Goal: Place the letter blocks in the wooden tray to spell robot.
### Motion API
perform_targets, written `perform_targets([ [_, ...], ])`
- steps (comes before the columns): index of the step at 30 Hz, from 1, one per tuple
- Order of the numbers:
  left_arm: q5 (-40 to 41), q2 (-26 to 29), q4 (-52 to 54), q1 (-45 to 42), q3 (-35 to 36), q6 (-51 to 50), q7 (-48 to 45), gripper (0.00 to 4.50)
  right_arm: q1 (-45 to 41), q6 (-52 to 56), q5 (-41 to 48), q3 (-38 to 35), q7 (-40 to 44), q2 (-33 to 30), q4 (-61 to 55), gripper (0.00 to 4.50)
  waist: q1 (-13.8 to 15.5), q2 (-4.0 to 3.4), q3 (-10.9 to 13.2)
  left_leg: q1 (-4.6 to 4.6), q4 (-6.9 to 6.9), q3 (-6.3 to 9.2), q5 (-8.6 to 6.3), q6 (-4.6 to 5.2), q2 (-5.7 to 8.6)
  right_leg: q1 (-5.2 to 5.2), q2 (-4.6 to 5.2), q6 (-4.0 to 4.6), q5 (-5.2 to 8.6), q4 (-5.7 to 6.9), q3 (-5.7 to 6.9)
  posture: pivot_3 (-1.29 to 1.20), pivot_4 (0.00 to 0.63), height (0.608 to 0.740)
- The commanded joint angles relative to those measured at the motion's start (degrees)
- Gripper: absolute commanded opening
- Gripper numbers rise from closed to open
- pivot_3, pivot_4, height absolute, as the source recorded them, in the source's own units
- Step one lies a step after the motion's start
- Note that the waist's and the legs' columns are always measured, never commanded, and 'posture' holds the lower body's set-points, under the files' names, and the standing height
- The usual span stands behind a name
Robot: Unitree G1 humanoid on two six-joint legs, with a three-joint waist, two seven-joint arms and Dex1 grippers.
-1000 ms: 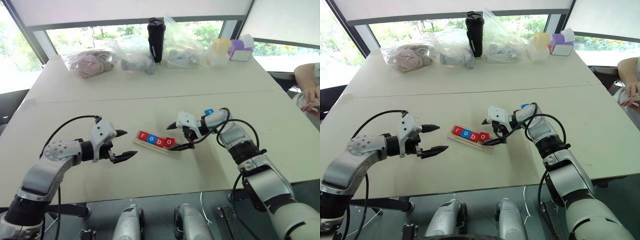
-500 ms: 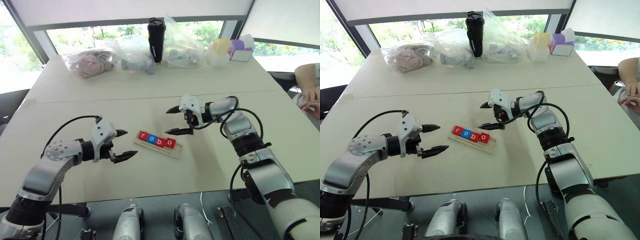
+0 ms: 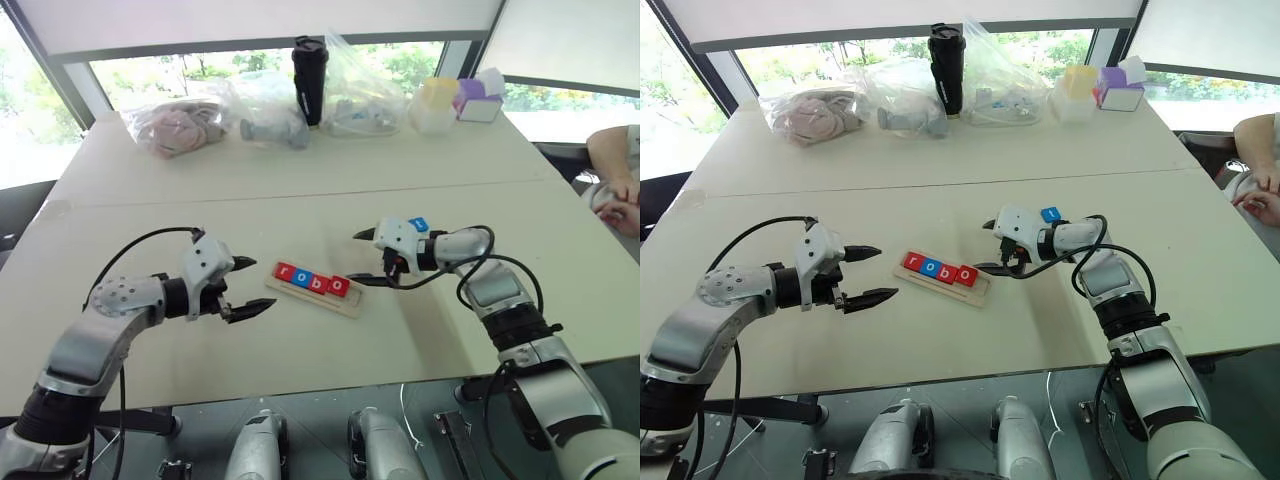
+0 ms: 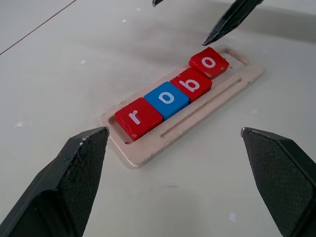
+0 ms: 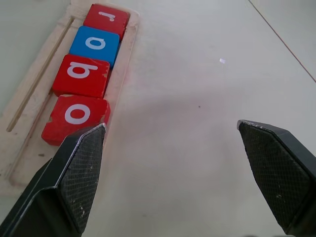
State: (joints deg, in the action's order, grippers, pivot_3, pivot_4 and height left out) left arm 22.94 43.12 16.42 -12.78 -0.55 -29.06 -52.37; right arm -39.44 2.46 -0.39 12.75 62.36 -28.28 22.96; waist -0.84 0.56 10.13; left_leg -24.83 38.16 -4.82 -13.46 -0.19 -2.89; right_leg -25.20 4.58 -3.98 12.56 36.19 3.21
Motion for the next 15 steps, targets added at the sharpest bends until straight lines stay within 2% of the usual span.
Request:
perform_targets([
  [1,-0.4,0.0,0.7,-0.8,0.0,0.9,-0.3,4.5,-0.3,0.1,0.5,-0.2,-0.5,0.4,-2.0,4.43,0.1,0.0,0.0,0.0,0.0,-0.01,0.0,0.0,0.0,0.0,0.01,0.0,0.0,-0.01,-0.01,0.0,0.15,0.74],
  [7,-0.3,0.0,1.0,-0.4,0.2,0.8,-0.1,4.5,-1.4,-0.7,0.2,-0.4,-1.2,0.5,-0.2,4.43,0.1,0.0,0.0,0.0,0.0,-0.01,0.0,0.0,0.0,0.01,0.01,0.01,0.0,-0.01,-0.01,0.0,0.15,0.74],
  [15,-0.2,-0.2,1.2,-0.1,0.3,0.7,0.2,4.5,-5.3,-5.0,-1.6,-0.3,-4.5,0.9,8.4,4.43,0.0,0.0,0.0,0.0,0.0,-0.01,0.0,0.0,0.0,0.0,0.01,0.0,0.0,-0.01,-0.01,0.0,0.15,0.74],
])
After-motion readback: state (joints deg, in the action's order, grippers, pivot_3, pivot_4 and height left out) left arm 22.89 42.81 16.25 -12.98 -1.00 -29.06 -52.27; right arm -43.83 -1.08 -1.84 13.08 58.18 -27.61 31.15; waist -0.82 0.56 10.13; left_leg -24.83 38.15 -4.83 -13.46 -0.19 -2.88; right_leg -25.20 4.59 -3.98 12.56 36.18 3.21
